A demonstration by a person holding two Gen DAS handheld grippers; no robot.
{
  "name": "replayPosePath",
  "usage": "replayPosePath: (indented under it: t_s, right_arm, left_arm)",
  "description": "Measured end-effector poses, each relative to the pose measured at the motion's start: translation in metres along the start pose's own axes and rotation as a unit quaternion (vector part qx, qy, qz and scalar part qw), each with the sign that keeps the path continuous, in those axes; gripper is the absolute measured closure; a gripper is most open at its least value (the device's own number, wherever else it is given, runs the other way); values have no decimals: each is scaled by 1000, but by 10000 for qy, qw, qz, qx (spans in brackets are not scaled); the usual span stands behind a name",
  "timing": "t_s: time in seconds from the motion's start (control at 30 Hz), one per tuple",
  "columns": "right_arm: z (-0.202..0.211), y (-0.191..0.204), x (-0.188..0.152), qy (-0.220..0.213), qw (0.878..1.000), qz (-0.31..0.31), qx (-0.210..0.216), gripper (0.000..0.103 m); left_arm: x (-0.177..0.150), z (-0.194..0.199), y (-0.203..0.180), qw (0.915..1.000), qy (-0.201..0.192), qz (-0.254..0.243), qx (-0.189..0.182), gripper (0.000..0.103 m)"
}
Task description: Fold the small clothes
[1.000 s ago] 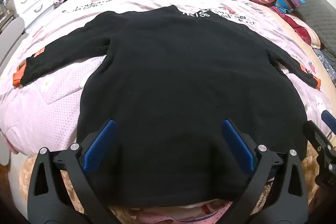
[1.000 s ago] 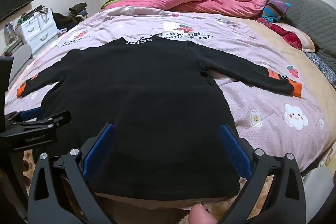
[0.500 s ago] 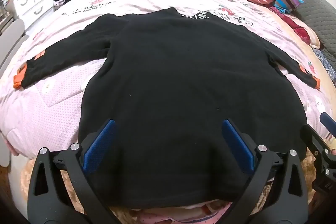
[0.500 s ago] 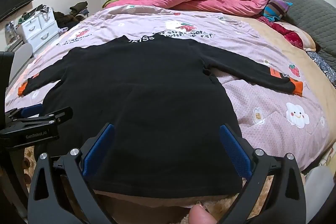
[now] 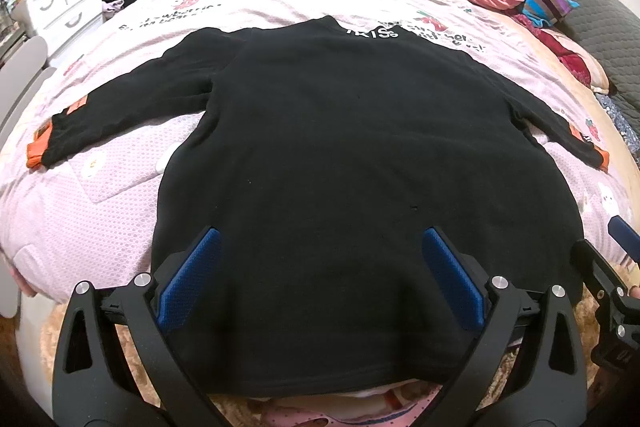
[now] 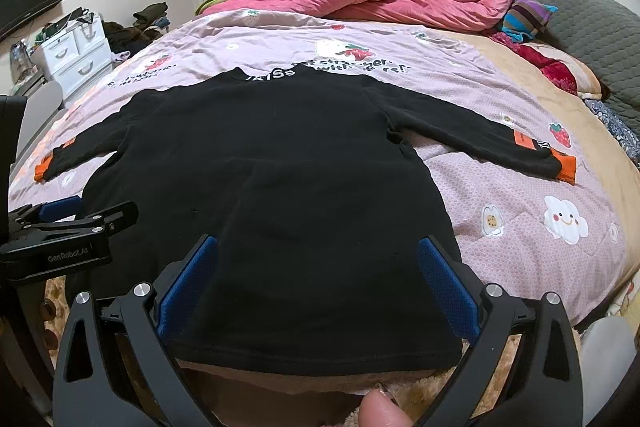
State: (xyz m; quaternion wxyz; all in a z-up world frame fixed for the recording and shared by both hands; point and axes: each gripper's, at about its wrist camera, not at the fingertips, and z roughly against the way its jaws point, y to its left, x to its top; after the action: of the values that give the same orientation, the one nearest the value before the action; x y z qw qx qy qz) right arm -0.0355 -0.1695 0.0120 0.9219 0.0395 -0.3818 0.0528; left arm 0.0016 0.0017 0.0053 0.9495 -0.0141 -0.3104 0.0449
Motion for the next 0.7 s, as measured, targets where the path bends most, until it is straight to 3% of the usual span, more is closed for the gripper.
replayPosePath:
  t_s: [0.7]
  right_arm:
    - [2,1,0,-27,10000,27,5,4]
  left_arm:
    - [-1,3,-1,10000,-29,-16,5,8]
